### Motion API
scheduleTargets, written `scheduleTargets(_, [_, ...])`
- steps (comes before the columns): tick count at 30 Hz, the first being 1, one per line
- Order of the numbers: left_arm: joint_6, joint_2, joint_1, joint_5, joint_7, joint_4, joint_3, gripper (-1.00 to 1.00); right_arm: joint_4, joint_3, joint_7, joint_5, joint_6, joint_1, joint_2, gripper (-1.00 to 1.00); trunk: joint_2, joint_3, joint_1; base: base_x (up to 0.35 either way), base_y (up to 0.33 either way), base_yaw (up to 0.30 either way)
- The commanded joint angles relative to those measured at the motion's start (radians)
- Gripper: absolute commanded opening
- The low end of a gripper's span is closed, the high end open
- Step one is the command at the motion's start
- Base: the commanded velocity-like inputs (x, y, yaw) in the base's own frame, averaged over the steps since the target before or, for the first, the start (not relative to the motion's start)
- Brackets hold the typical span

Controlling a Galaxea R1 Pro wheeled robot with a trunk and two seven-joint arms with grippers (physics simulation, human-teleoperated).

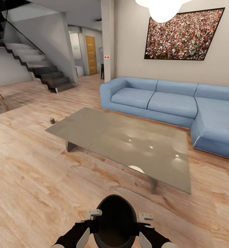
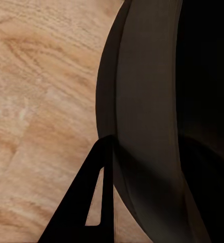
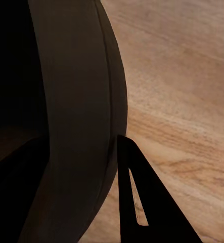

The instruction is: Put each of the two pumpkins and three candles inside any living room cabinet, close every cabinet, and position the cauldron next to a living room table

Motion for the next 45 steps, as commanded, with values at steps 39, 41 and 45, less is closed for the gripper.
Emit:
scheduleTargets(39, [0.005, 0.001, 0.0, 0.034, 0.003, 0.0, -0.015, -1.0, -0.012, 0.008, 0.027, -0.013, 0.007, 0.0, 0.0, -1.0, 0.0, -0.001, 0.0, 0.147, 0.043, -0.092])
scheduleTargets(41, [0.005, 0.001, 0.0, 0.034, 0.003, 0.0, -0.015, -1.0, -0.012, 0.008, 0.027, -0.013, 0.007, 0.0, 0.0, -1.0, 0.0, -0.001, 0.0, 0.213, 0.066, 0.0])
scheduleTargets(45, [0.005, 0.001, 0.0, 0.034, 0.003, 0.0, -0.015, -1.0, -0.012, 0.008, 0.027, -0.013, 0.007, 0.0, 0.0, -1.0, 0.0, -0.001, 0.0, 0.097, 0.019, 0.0])
